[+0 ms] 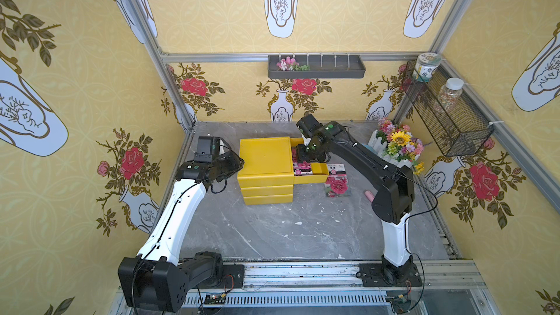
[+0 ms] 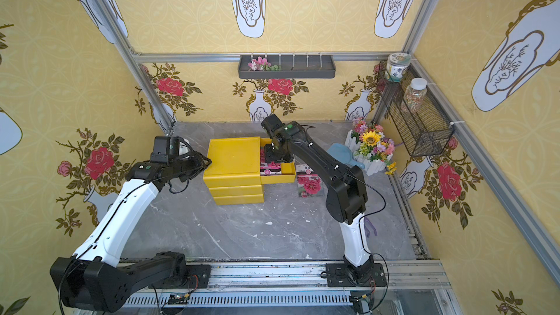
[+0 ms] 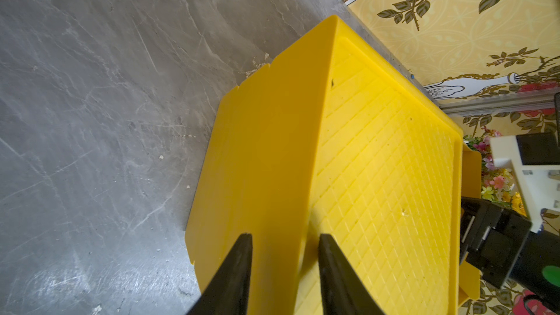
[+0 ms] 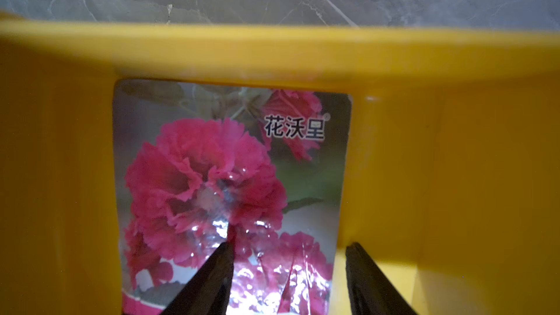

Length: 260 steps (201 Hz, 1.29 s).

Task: Take the seed bags out of the drawer
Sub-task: Pick up the seed packet from the drawer.

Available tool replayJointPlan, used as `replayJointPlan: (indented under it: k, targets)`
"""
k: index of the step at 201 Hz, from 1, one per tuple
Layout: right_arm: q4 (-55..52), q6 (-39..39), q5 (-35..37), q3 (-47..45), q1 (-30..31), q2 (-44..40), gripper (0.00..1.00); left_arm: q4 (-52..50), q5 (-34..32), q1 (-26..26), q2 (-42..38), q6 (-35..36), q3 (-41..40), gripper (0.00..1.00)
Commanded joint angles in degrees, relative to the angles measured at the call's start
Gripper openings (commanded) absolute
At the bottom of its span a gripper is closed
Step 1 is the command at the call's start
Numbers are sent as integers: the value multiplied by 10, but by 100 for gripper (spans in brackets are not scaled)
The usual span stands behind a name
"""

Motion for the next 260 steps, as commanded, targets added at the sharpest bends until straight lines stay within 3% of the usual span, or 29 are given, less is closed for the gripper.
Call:
replayJointPlan:
  k: [1, 50, 114, 205, 260]
  targets:
    - [6, 8, -13, -1, 0, 6, 59, -42, -19, 0, 3, 3, -5, 41]
    - [71, 56, -99, -54, -9, -4, 45, -43, -20, 0, 2, 2, -6, 41]
    - [118, 91, -147, -85, -16, -22, 28, -44, -21, 0, 4, 2, -5, 41]
    - [100, 80, -132, -64, -32, -44, 1, -45, -22, 0, 3, 0, -5, 41]
    - [64, 47, -102, -51, -50, -69, 0, -43, -24, 0, 7, 1, 0, 41]
